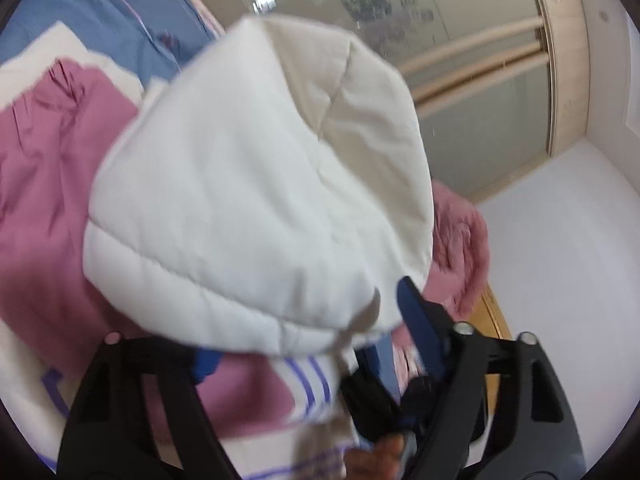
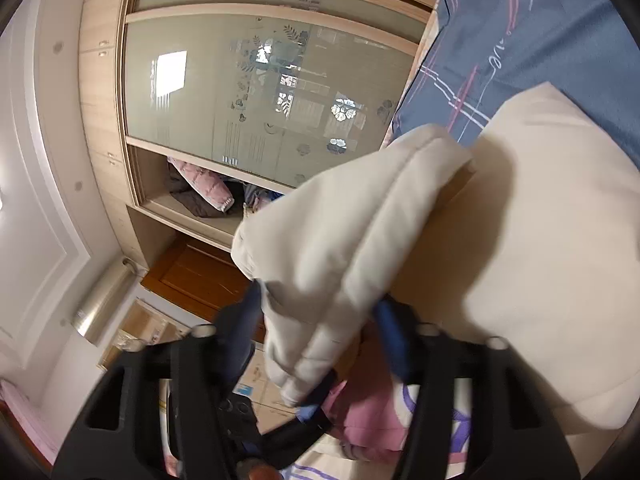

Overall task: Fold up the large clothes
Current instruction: 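Fold the hood with both tools down over the folded sleeves, release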

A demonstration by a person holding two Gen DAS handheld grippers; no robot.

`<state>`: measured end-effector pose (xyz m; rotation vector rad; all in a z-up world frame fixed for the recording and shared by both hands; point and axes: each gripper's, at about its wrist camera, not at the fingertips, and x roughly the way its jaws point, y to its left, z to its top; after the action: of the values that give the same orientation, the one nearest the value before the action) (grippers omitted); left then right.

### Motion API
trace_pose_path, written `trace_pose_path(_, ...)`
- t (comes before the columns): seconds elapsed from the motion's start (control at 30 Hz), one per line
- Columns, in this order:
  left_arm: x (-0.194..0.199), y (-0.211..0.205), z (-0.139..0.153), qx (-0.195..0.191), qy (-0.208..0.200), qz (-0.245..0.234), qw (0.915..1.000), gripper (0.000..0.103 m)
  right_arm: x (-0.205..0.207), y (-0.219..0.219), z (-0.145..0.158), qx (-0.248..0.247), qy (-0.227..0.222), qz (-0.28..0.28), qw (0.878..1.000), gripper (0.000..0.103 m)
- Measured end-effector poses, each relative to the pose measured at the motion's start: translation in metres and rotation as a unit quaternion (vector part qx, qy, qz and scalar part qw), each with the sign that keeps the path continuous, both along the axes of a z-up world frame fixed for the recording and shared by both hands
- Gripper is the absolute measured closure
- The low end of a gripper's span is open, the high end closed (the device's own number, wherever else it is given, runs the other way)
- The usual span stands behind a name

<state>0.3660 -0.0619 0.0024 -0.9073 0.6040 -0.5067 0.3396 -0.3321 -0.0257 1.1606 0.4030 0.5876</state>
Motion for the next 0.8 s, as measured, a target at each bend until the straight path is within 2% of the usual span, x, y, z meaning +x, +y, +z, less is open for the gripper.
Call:
trace_pose_path(0.03, 0.001, 0.001, 0.001, -0.002, -0.004, 0.008, 1.0, 0.043, -0.001, 0.0, 0.002, -0.007, -0.004, 0.0, 1.0, 0.076)
trace_pose_path(0.07, 0.003, 0.002, 0.001, 0.001, -0.002, 0.018, 0.9998, 0.057, -0.003, 0.0, 0.005, -0.015, -0.011, 0.001, 1.0, 0.08)
trace_pose_path(0.1, 0.004, 0.004, 0.002, 0.006, 0.003, 0.024, 0.9997, 0.065, -0.004, 0.0, 0.007, -0.022, -0.017, 0.003, 1.0, 0.092)
trace_pose_path(0.13, 0.006, 0.004, 0.001, 0.012, 0.011, 0.033, 0.9993, 0.079, -0.004, 0.001, 0.009, -0.029, -0.018, 0.006, 0.999, 0.094)
trace_pose_path(0.17, 0.005, 0.006, 0.0, 0.01, 0.018, 0.035, 0.9992, 0.083, -0.005, 0.003, 0.01, -0.034, -0.02, 0.011, 0.999, 0.095)
trace_pose_path(0.23, 0.001, 0.009, 0.0, 0.014, 0.022, 0.039, 0.9989, 0.085, -0.01, 0.011, 0.017, -0.057, -0.031, 0.019, 0.998, 0.096)
trace_pose_path(0.33, -0.014, 0.017, 0.008, 0.051, 0.012, 0.051, 0.9973, 0.087, -0.02, 0.029, 0.026, -0.098, -0.049, 0.042, 0.993, 0.096)
trace_pose_path(0.43, -0.026, 0.036, 0.01, 0.065, 0.021, 0.049, 0.9964, 0.088, -0.037, 0.046, 0.03, -0.124, -0.055, 0.062, 0.989, 0.096)
trace_pose_path(0.53, -0.037, 0.048, 0.007, 0.097, 0.039, 0.046, 0.9935, 0.088, -0.053, 0.064, 0.027, -0.153, -0.035, 0.072, 0.985, 0.096)
trace_pose_path(0.6, -0.045, 0.049, 0.004, 0.134, 0.051, 0.036, 0.9889, 0.088, -0.067, 0.076, 0.024, -0.186, -0.018, 0.069, 0.98, 0.096)
trace_pose_path(0.67, -0.052, 0.048, -0.002, 0.152, 0.065, 0.027, 0.9859, 0.088, -0.076, 0.084, 0.021, -0.218, 0.004, 0.06, 0.974, 0.096)
trace_pose_path(0.8, -0.065, 0.05, -0.014, 0.175, 0.087, 0.016, 0.9805, 0.088, -0.094, 0.092, 0.011, -0.242, 0.034, 0.053, 0.968, 0.096)
